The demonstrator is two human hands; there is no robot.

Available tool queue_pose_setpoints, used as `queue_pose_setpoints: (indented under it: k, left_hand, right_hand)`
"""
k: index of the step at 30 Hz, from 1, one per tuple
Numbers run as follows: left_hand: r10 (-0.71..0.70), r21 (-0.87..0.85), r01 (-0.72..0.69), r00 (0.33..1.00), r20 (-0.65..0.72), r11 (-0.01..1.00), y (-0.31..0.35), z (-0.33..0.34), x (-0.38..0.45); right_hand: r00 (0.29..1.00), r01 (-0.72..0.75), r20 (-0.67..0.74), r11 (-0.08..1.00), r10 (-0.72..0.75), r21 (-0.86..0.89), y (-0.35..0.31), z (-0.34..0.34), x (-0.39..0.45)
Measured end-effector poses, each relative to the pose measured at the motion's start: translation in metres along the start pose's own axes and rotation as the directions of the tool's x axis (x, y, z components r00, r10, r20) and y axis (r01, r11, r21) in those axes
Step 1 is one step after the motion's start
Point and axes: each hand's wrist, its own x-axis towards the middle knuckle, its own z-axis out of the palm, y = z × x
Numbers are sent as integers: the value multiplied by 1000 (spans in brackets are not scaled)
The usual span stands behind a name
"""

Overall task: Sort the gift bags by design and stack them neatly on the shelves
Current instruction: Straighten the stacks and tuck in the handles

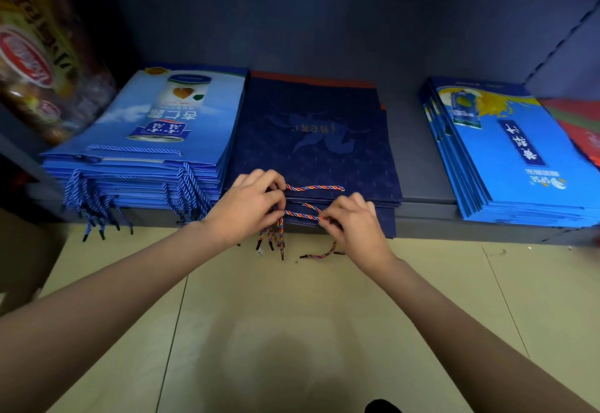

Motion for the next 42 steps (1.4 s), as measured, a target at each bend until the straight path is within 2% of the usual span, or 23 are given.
queue_pose_setpoints:
  k: [2,4,8,10,11,12,13,15,18,21,24,29,31,33,34,35,37,39,41,42]
  left_hand:
    - [31,55,-33,999,39,998,-3,-1,-7]
    - [21,48,-23,999,32,999,-6,-2,-12]
    - [26,-1,-26,995,-96,1000,0,-10,-6]
    - [81,64,-72,986,-145,995,7,-14,1]
    - [143,120,-128,982,-124,985,10,-13,5]
    - [217,179,-201,973,-74,963,14,-11,8]
    - [281,234,-270,960,-14,934,18,-5,11]
    - [331,291,-341,940,85,894,23,7,13]
    - [313,314,-336,942,124,888,25,18,18]
    - [313,371,-347,938,150,861,24,19,21]
    - [333,407,-345,937,104,846,25,16,23]
    - [298,505,-210,949,-100,837,27,2,40]
    - [335,522,-229,935,-117,821,29,3,40]
    - [395,466,-305,912,-108,831,25,5,34]
    - [396,421,-321,912,-103,848,22,3,30]
    - [366,375,-305,925,-102,876,17,1,28]
    - [193,292,-170,980,-52,941,6,-2,28]
    - [-56,262,18,989,137,965,5,-5,33]
    - [-241,255,159,910,338,954,10,0,46]
    - [-278,256,184,872,402,949,14,2,53]
  right_hand:
    - [989,-112,108,983,97,147,7,-10,4]
    - [985,-119,144,979,95,167,12,-19,7]
    - [993,-33,119,981,10,193,13,-39,12]
    - [1000,-1,15,988,-1,157,22,-51,16]
    - [1000,22,-7,996,-21,87,28,-56,19]
    - [998,52,37,999,-51,-15,33,-59,23]
    - [986,96,147,986,-76,-134,37,-61,28]
    - [917,238,379,931,-121,-278,37,-58,38]
    - [854,365,483,885,-195,-289,32,-57,57]
    - [812,378,553,888,-184,-260,30,-70,73]
    - [828,382,523,886,-202,-263,31,-86,82]
    - [892,409,295,889,-342,-205,32,-111,93]
    - [867,423,367,886,-336,-188,35,-106,88]
    - [834,358,510,910,-212,-208,44,-93,73]
    - [843,279,519,942,-145,-189,51,-89,66]
    - [876,158,476,978,-75,-137,57,-86,61]
    - [922,-150,364,988,130,27,71,-82,60]
    - [853,-447,382,876,355,185,79,-73,66]
    - [777,-602,424,746,466,284,79,-57,72]
    - [762,-640,408,680,502,359,76,-53,76]
